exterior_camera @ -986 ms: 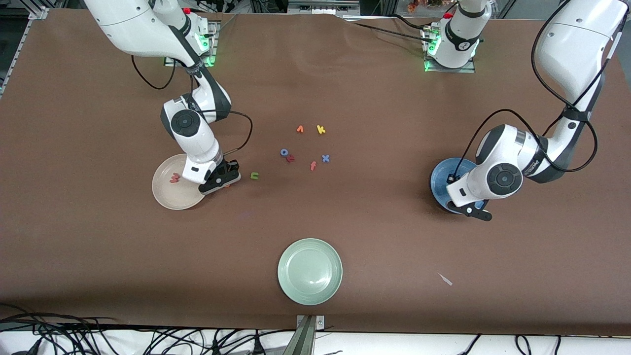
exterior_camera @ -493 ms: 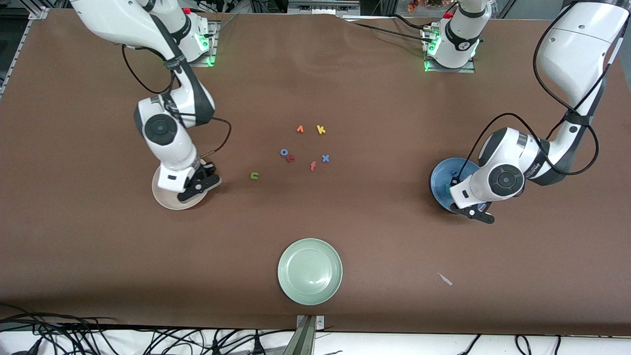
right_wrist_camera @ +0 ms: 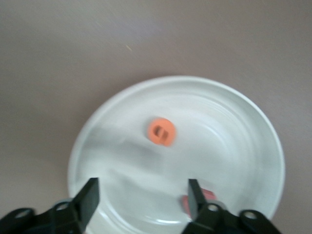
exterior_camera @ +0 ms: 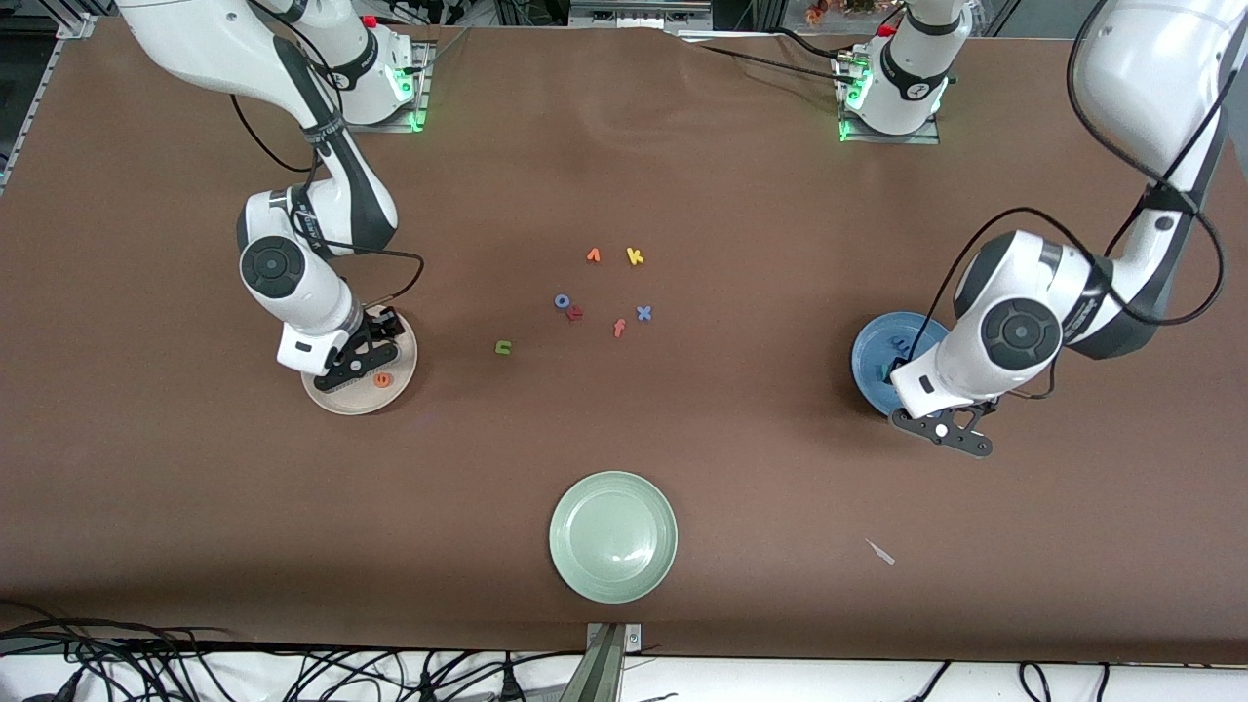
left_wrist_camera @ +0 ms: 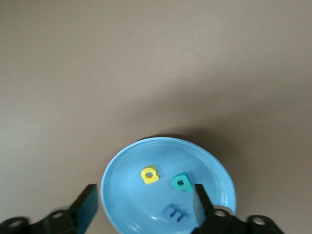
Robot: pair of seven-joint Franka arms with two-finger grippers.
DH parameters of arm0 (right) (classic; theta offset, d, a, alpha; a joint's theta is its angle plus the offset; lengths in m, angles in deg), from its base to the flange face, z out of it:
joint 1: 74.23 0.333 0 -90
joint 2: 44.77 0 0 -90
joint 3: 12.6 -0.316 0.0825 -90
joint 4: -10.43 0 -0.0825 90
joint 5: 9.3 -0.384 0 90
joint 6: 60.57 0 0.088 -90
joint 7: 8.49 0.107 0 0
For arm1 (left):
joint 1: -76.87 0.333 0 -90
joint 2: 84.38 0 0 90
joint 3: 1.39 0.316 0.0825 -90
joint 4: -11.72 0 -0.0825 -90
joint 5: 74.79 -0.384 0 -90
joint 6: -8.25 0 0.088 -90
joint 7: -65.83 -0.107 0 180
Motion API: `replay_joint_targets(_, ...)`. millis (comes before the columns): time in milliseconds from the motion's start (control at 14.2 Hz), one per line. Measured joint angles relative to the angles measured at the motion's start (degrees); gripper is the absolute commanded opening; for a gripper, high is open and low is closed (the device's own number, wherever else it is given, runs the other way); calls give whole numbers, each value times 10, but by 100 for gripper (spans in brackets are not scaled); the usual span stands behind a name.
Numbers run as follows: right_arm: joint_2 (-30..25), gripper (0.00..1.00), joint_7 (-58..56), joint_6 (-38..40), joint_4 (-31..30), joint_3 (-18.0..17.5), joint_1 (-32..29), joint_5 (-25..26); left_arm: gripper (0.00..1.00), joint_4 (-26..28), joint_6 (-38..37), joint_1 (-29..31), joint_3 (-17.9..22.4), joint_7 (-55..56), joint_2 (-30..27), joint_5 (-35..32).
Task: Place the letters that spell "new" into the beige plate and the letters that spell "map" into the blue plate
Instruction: 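Release the yellow letter on the blue plate while the right gripper places the e, then grasp the green u with the right gripper while the left gripper withdraws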
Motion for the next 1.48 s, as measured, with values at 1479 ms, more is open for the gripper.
replay_joint_targets(1479, 66, 71, 330, -122, 13, -86, 82, -12, 100, 15, -151, -170, 262, 1, -304, 302)
